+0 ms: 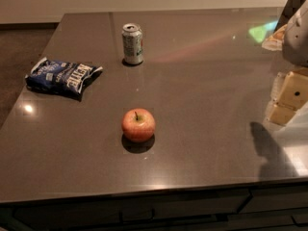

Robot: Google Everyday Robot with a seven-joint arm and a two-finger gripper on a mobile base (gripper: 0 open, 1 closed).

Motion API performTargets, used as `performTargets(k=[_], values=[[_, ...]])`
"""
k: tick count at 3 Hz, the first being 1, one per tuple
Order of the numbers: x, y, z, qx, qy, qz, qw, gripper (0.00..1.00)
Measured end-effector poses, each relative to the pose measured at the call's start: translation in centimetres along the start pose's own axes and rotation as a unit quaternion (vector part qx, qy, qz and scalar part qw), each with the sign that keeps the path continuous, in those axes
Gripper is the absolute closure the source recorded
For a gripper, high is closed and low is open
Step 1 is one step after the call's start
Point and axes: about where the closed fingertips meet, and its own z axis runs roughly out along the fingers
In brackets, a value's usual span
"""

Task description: Move apple near blue chip bag

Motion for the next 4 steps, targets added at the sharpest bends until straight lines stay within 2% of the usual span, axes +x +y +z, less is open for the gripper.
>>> performTargets(k=[1, 2, 3, 4], values=[[-0.6, -0.1, 0.2, -0.004, -0.008, -0.003, 1.0000, 0.00], [-2.6, -0.6, 1.1, -0.022, -0.034, -0.015, 0.9991, 0.00], [-6.2, 0.2, 2.9, -0.040, -0.076, -0.039, 0.9956, 0.00], [-11.3, 2.7, 6.5, -0.066, -0.122, -0.073, 0.9876, 0.00]])
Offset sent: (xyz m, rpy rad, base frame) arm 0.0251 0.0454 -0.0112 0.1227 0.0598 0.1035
